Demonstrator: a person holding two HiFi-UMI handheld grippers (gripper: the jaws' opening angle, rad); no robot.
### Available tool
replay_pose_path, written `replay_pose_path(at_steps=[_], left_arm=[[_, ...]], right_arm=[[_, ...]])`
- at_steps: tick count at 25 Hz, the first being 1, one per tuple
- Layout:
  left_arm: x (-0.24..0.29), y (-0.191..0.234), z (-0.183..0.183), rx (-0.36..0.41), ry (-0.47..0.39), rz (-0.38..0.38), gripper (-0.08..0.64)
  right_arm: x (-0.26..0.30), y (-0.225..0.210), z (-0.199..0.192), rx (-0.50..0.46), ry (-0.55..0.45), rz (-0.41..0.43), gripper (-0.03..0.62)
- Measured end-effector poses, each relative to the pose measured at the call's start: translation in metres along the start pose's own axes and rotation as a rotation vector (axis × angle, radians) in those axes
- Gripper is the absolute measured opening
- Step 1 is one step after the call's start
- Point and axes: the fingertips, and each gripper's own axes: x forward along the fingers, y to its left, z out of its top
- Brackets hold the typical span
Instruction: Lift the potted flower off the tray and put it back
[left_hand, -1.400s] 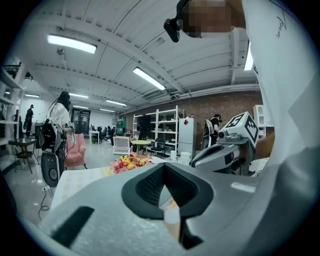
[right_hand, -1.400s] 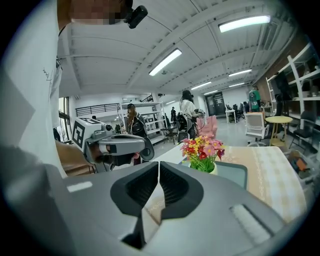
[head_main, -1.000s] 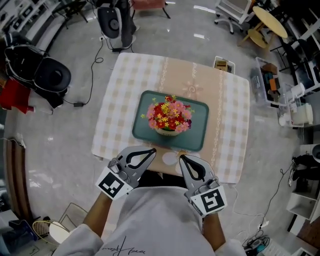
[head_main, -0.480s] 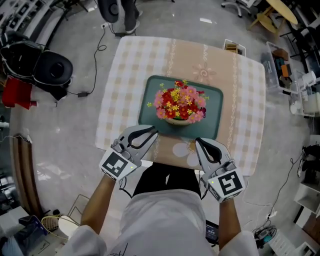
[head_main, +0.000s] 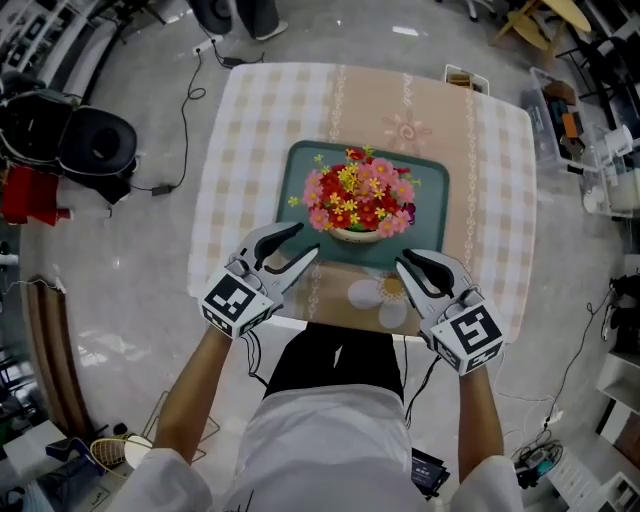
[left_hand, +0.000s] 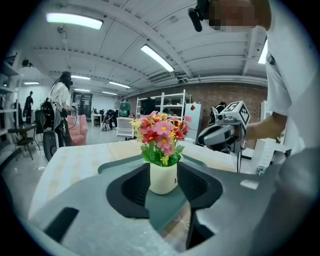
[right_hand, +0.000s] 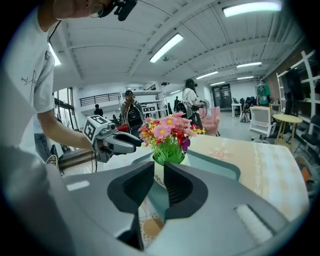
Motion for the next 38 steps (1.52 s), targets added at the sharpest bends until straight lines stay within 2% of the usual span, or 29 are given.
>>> replay_pose_path(at_steps=[6, 8, 13, 17, 30, 38], left_arm=[[0.018, 0.006, -0.021, -0.021, 0.056, -0.033, 0.228], [0.021, 0.007, -0.025, -0.005, 0.079, -0.039, 0.252], [0.03, 0.01, -0.027, 0.049, 0.104, -0.037, 0.279], [0.039, 0.012, -0.029, 0.054, 0.117, -0.046, 0.287], [0.065, 0.013, -0.043, 0.072, 0.186, -0.058, 0.325], [0.073, 0.015, -0.049, 0.058, 0.201, -0.078, 0.359]], right_arm=[[0.024, -0.005, -0.017, -0.057, 0.059, 0.05, 0.16], [0.03, -0.009, -0.02, -0.066, 0.073, 0.05, 0.16], [0.041, -0.016, -0.03, -0.07, 0.107, 0.075, 0.252], [0.051, -0.021, -0.036, -0.077, 0.133, 0.085, 0.31], [0.083, -0.032, -0.049, -0.085, 0.194, 0.09, 0.383], [0.093, -0.036, -0.059, -0.091, 0.231, 0.087, 0.373]])
